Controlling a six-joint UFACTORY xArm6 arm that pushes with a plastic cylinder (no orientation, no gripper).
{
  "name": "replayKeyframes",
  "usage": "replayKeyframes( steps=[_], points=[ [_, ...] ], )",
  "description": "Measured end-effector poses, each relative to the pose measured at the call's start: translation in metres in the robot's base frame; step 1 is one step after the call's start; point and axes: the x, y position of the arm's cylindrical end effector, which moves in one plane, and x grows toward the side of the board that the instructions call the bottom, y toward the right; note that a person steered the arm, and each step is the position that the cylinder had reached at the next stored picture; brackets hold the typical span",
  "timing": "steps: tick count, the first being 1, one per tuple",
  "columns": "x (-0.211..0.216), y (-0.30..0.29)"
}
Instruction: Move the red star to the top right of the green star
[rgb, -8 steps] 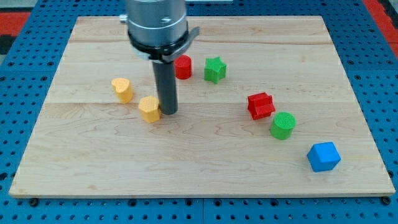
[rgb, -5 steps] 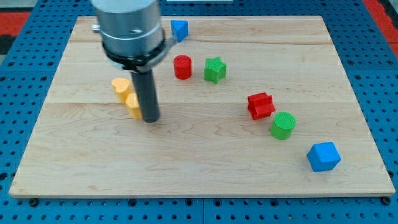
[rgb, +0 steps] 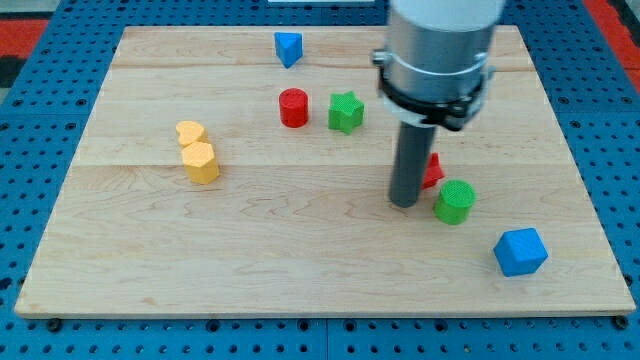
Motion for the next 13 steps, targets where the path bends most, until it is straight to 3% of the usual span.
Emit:
replayKeyframes(
  steps=[1, 3, 7, 13],
  points=[
    [0.006, 0.035],
    [0.003, 0.039],
    [-0.06, 0.008],
    [-0.197, 0.021]
  ],
)
